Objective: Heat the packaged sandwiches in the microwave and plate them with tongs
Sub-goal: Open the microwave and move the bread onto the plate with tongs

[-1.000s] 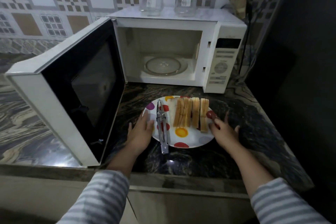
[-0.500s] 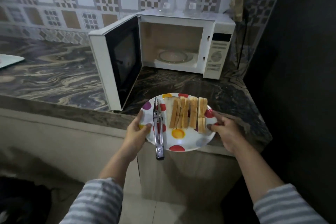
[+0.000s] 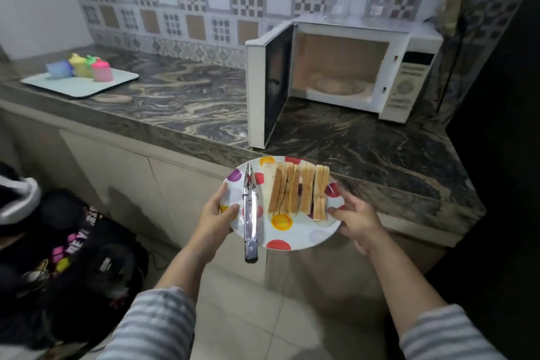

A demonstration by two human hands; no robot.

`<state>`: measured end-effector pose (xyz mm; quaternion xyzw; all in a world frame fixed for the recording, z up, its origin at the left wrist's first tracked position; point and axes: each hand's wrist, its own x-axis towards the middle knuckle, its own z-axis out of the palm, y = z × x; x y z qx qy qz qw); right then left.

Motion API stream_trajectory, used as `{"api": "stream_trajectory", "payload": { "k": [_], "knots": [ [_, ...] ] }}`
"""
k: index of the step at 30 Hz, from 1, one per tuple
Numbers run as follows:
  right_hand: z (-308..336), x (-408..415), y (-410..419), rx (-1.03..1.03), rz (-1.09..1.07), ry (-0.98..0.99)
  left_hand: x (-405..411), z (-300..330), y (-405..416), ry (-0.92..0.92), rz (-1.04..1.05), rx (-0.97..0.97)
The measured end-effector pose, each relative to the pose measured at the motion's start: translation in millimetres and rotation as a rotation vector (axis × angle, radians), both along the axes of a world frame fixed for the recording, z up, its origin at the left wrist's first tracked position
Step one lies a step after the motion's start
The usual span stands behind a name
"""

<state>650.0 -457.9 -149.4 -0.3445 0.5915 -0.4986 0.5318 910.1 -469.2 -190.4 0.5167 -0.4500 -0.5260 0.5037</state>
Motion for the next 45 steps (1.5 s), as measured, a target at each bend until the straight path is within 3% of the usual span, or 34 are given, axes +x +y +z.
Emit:
{"api": "stream_trajectory", "payload": {
  "k": [7, 17, 26, 37, 41, 45],
  "knots": [
    [-3.4, 84.3, -28.3, -0.028, 0.050, -0.005, 83.5, 8.2, -18.6, -0.007, 0.020, -0.044],
    [0.7, 229.0, -96.8, -0.070, 0.026, -0.023, 231.6, 27.8, -112.1, -0.085, -0.037, -0.105],
    [18.5, 281.0, -199.9, -0.099, -0.030, 0.086, 279.4, 44.7, -227.7, -0.105, -0.056, -0.110],
    [17.8, 263.8, -346.5, -0.094, -0.021, 0.285, 271.9, 34.7, -397.6, -0.324, -0.129, -0.165],
    [5.4, 258.5, -382.7, -0.044, -0.015, 0.364, 264.5, 23.0, -441.8, -0.634, -0.129, -0.151],
    [-40.3, 234.6, -423.0, 0.055, -0.014, 0.612, 257.6, 17.7, -466.2, -0.836, -0.165, -0.160]
  ]
}}
